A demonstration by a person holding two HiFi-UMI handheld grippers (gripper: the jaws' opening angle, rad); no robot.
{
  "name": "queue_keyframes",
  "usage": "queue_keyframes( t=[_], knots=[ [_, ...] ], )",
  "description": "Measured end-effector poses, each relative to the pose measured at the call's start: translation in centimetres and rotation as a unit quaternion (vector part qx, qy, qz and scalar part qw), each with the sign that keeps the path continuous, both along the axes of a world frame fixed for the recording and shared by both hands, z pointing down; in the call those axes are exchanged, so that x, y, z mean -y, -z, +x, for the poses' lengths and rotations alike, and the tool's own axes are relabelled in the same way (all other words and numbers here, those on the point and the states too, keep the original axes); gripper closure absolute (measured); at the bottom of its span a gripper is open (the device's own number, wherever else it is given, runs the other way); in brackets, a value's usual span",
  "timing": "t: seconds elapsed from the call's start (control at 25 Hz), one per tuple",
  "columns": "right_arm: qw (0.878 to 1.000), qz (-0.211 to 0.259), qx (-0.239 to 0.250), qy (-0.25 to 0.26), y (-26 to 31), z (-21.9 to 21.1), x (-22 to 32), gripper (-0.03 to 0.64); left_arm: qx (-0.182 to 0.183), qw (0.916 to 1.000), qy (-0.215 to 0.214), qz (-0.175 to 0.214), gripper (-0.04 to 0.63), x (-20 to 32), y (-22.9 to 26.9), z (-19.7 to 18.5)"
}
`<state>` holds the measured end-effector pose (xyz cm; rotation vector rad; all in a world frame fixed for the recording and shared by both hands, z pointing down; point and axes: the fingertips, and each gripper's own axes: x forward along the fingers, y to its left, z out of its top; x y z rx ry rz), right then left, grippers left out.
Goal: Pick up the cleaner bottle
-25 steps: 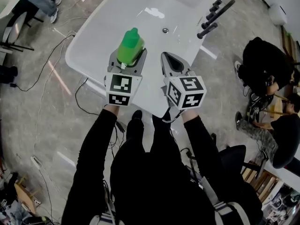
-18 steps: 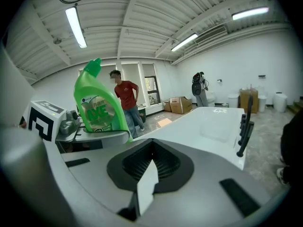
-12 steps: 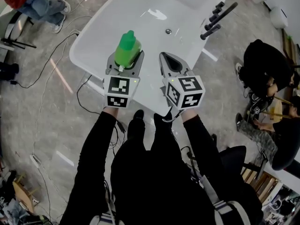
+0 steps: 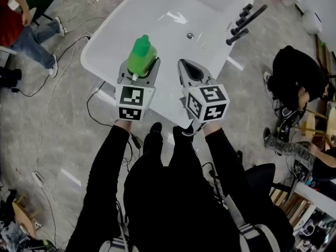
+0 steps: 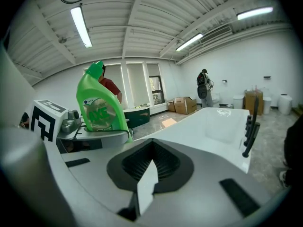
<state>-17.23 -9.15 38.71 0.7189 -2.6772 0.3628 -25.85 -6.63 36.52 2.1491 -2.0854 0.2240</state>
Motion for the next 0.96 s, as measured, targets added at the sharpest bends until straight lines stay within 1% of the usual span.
queue_keyframes(
  t=[0.32, 0.96],
  knots=[
    [1.0, 0.012, -0.006, 0.008, 0.2, -0.7, -1.0, 0.615, 0.0, 1.0, 0.006, 0.004, 0.4, -1.2, 0.4, -0.9],
    [1.0, 0.019, -0.01, 0.01, 0.5, -1.5, -2.6, 0.615, -0.007, 0.9999, 0.009, 0.003, 0.402, -3.1, 0.5, -1.8]
  ],
)
